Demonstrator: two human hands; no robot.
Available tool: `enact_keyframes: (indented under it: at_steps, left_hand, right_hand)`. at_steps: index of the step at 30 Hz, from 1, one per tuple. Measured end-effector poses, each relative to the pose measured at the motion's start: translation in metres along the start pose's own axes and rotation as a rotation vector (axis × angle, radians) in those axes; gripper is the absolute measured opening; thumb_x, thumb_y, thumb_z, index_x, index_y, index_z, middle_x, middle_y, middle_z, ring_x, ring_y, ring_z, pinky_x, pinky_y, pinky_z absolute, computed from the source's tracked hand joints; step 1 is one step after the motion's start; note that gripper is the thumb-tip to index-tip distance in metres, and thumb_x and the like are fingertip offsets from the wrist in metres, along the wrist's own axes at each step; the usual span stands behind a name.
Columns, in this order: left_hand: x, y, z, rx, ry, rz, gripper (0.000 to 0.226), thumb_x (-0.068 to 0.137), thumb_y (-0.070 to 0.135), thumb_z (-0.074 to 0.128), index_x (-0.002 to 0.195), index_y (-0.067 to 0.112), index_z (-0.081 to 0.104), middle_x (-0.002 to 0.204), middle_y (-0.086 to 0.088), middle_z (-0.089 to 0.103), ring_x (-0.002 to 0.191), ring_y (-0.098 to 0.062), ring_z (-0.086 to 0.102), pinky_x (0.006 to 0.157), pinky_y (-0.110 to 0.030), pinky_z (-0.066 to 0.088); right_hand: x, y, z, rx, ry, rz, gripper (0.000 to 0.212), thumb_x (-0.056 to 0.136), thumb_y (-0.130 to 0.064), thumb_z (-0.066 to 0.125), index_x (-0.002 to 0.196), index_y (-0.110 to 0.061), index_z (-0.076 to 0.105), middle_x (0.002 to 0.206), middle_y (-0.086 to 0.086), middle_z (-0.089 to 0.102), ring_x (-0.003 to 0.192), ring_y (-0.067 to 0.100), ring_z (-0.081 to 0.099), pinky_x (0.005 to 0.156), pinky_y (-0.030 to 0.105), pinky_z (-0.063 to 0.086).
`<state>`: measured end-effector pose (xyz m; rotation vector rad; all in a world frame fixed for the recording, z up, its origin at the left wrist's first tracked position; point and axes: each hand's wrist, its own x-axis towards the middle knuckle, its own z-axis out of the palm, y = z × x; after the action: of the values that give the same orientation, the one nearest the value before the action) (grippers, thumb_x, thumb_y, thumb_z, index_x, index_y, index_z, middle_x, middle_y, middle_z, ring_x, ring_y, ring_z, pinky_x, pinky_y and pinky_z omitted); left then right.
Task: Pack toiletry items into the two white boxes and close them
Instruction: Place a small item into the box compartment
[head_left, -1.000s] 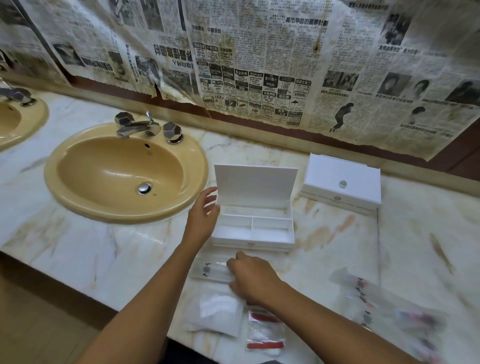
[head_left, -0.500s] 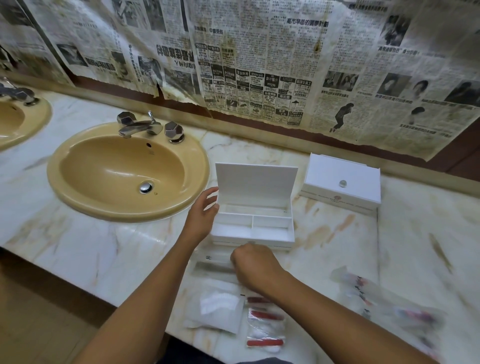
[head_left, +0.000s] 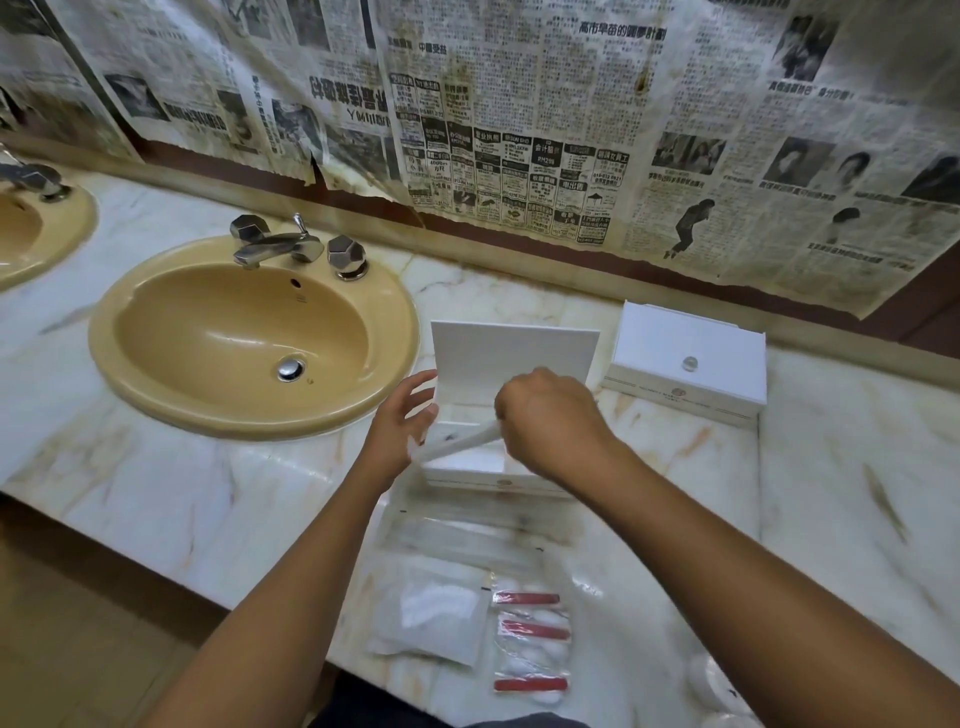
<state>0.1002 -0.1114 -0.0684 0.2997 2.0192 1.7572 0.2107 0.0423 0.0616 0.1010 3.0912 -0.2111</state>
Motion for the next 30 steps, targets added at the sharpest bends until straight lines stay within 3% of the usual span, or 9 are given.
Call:
enact_keyframes:
  at_steps: [3,8,10,13,17,22,26,28,30]
  left_hand:
    - [0.0,0.001,0.002,-0.003,0.024,-0.059,0.037,0.1,0.014,0.054,0.123,0.042,0.057,0.126,0.003,0.062,0.102,-0.011,0.063,0.071,-0.04,0.052]
    - [-0.002,0.001,0.005,0.018,0.046,-0.042,0.037,0.1,0.014,0.053,0.129,0.038,0.056,0.116,0.012,0.067,0.095,-0.006,0.067,0.068,-0.04,0.048]
    - [-0.002,0.001,0.005,0.002,0.035,-0.039,0.04,0.1,0.011,0.053,0.13,0.038,0.057,0.116,0.011,0.069,0.098,-0.017,0.068,0.069,-0.043,0.047]
    - [-0.003,0.002,0.005,0.007,0.04,-0.054,0.043,0.1,0.009,0.051,0.131,0.038,0.056,0.125,0.009,0.064,0.102,-0.005,0.065,0.07,-0.037,0.049]
    - [-0.003,0.002,0.004,0.042,0.036,-0.055,0.04,0.1,0.018,0.053,0.127,0.048,0.056,0.133,0.01,0.057,0.124,-0.007,0.053,0.072,-0.03,0.054]
    - [-0.003,0.002,0.004,0.0,0.029,-0.061,0.039,0.1,0.018,0.054,0.123,0.048,0.057,0.123,0.016,0.065,0.108,-0.004,0.064,0.079,-0.045,0.054]
    - [-0.003,0.003,0.004,-0.003,0.027,-0.059,0.038,0.1,0.018,0.054,0.126,0.045,0.056,0.124,0.015,0.062,0.106,0.001,0.063,0.076,-0.036,0.055]
    - [-0.004,0.003,0.005,-0.015,0.025,-0.06,0.038,0.1,0.017,0.054,0.13,0.041,0.055,0.127,0.012,0.061,0.111,-0.004,0.061,0.072,-0.028,0.056]
    - [-0.005,0.004,0.005,-0.024,0.025,-0.058,0.038,0.101,0.015,0.053,0.131,0.039,0.055,0.125,0.014,0.061,0.113,-0.002,0.06,0.068,-0.02,0.054]
  right_hand:
    - [0.013,0.016,-0.001,0.002,0.096,0.084,0.018,0.08,0.003,0.051,0.075,-0.009,0.063,0.064,0.001,0.047,0.067,0.021,0.045,0.056,0.029,0.041]
    - [0.029,0.025,0.02,0.013,0.059,0.144,0.024,0.075,0.011,0.051,0.071,-0.009,0.063,0.069,0.004,0.055,0.064,0.022,0.047,0.053,0.028,0.038]
    - [0.033,0.024,0.032,-0.012,0.031,0.14,0.026,0.074,0.012,0.05,0.06,-0.01,0.05,0.064,0.003,0.045,0.057,0.02,0.04,0.049,0.027,0.032]
    - [0.038,0.022,0.045,-0.035,-0.05,0.105,0.039,0.072,0.016,0.048,0.054,-0.012,0.027,0.059,0.002,0.026,0.049,0.015,0.023,0.044,0.026,0.018]
    - [0.044,0.022,0.056,-0.006,-0.114,0.11,0.041,0.076,0.016,0.047,0.056,-0.012,0.025,0.059,0.002,0.027,0.049,0.014,0.025,0.055,0.029,0.031]
    - [0.056,0.028,0.063,0.067,-0.174,0.208,0.027,0.083,0.01,0.047,0.067,-0.007,0.034,0.064,0.001,0.03,0.071,0.024,0.043,0.065,0.029,0.037]
    - [0.066,0.03,0.067,0.128,-0.294,0.239,0.015,0.087,0.005,0.048,0.094,-0.005,0.058,0.082,0.006,0.046,0.079,0.025,0.05,0.068,0.031,0.043]
    - [0.07,0.037,0.072,0.177,-0.378,0.254,0.012,0.091,-0.002,0.05,0.081,-0.004,0.056,0.083,0.008,0.049,0.079,0.025,0.052,0.068,0.03,0.042]
    - [0.071,0.046,0.074,0.233,-0.449,0.278,0.036,0.095,-0.017,0.053,0.062,-0.012,0.042,0.074,0.006,0.047,0.071,0.023,0.049,0.063,0.027,0.038]
